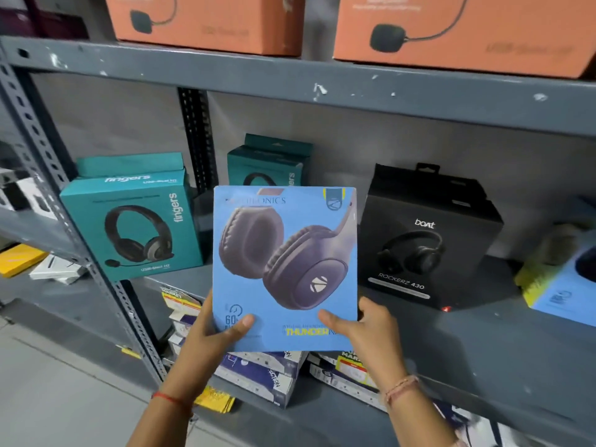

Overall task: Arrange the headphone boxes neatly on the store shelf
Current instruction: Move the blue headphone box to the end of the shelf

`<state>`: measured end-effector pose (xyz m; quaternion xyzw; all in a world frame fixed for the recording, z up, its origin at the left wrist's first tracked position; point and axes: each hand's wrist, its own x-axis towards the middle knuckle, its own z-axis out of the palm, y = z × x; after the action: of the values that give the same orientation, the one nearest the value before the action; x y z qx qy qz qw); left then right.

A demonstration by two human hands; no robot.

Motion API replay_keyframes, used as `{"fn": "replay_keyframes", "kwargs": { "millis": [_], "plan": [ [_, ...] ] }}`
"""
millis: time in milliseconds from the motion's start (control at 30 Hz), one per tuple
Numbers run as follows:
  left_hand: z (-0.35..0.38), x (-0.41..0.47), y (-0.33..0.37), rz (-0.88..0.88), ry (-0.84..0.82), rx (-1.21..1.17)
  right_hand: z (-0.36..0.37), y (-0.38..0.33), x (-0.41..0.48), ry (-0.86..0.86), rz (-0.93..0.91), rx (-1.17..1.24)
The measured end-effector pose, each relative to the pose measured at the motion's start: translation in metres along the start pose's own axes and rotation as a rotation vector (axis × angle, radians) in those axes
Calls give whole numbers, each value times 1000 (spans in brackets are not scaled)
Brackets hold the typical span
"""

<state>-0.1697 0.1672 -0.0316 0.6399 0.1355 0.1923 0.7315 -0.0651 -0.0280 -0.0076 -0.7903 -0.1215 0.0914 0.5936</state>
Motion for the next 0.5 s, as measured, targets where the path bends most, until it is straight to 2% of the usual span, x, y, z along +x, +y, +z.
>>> {"fn": "replay_keyframes", "kwargs": {
  "millis": [167,300,500],
  "plan": [
    [41,-23,-17,19,-15,45,-41,32,-33,134,-43,32],
    [100,-19,-35,77,-105,166,-99,65,-50,300,-45,79],
    [236,-5,-60,97,-440,270,-209,117,-69,506,3,127]
  ]
}}
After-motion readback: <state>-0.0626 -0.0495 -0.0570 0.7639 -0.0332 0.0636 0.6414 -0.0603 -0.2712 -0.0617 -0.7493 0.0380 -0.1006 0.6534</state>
